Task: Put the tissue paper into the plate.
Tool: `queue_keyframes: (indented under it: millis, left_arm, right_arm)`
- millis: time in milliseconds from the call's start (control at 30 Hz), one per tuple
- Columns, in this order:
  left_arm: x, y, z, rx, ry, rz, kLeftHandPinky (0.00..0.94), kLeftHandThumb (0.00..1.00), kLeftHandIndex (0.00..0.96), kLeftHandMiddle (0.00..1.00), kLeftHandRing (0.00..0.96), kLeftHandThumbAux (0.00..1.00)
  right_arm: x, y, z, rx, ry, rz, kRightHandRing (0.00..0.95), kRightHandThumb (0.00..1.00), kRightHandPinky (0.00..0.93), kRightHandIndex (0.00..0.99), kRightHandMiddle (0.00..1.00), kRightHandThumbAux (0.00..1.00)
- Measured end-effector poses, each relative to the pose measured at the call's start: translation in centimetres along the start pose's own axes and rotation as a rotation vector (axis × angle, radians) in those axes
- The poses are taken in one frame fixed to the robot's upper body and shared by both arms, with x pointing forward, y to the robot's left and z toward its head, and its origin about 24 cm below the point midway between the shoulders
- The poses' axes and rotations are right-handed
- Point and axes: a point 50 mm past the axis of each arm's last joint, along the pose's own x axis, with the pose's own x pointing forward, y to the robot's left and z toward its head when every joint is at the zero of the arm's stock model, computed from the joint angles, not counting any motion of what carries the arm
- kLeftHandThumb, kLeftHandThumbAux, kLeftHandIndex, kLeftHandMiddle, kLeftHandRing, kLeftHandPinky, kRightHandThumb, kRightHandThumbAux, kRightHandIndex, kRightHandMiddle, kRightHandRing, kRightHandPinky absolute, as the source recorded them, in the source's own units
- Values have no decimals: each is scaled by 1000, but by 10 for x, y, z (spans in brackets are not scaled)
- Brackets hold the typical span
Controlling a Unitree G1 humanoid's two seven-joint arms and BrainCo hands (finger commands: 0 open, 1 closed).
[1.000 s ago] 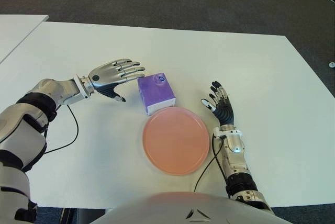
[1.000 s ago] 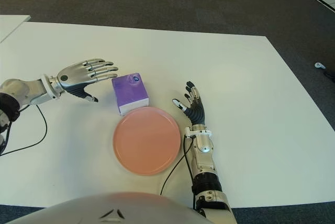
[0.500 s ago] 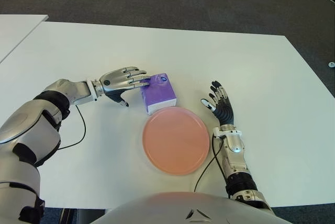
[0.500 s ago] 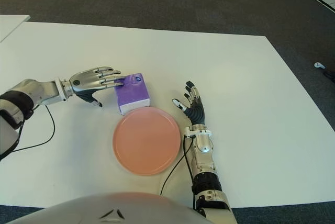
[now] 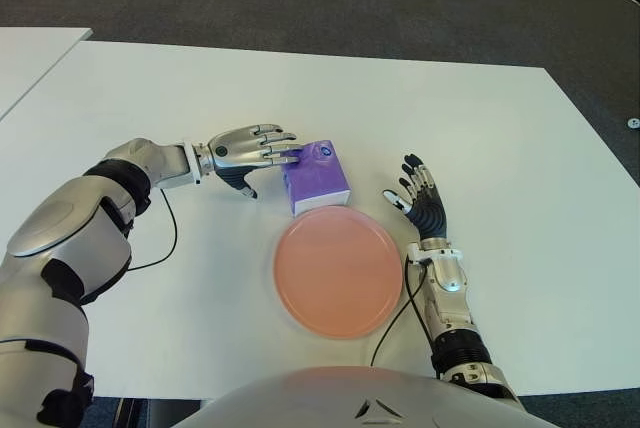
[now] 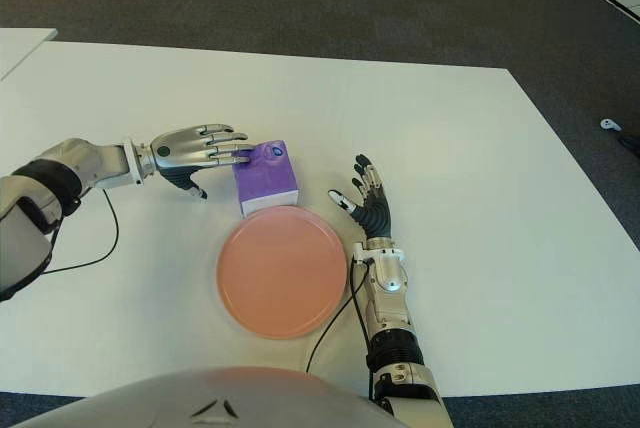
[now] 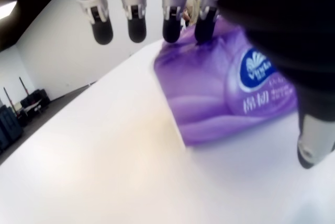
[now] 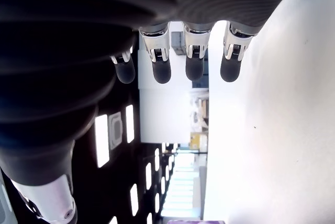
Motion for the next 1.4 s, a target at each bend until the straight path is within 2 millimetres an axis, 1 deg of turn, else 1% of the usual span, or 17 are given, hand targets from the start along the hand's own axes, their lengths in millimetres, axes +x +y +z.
queue_keyframes:
  millis: [200,367,533,767,900,1067,1100,1233,1400]
  left_arm:
    - [4,8,1,4,-22,86,0,96,0,0,0,550]
    - [4,14,0,15,-32,116,0,98,0,0,0,548]
    - [3,19,-1,33,-51,135,0,77,0,0,0,554]
    - [2,25,2,60,-100,149,0,10,0,0,0,547]
    - [-1,26,3,68,-132,111,0,2,0,0,0,541]
    - [-7,24,4,62,-166,-6,0,0,0,0,0,557]
    - [-9,24,3,60,-172,-36,13,0,2,11,0,569]
    - [-15,21,3,56,-191,-150,3,0,0,5,0,603]
    - [-18,22,1,58,-193,-264,15,0,8,23,0,644]
  right_arm:
    - [0,0,0,-1,-1,0,0,63,17,0,6,718]
    - [0,0,0,-1,-1,-4,0,62,19,0,7,717]
    - [0,0,0,-1,-3,-7,3,76,23,0,9,722]
    - [-1,0,1,-1,-4,-8,2,85,20,0,8,720]
    - [-1,0,1,-1,-4,-8,0,81,18,0,7,715]
    - [-1,0,1,-2,-4,-8,0,76,21,0,6,709]
    - [-1,0,1,-2,-4,-8,0,76,19,0,5,709]
    - [-2,-1,1,-3,-4,-8,0,77,15,0,4,707]
    - [-2,-1,0,-4,-2,-7,0,88,12,0,1,702]
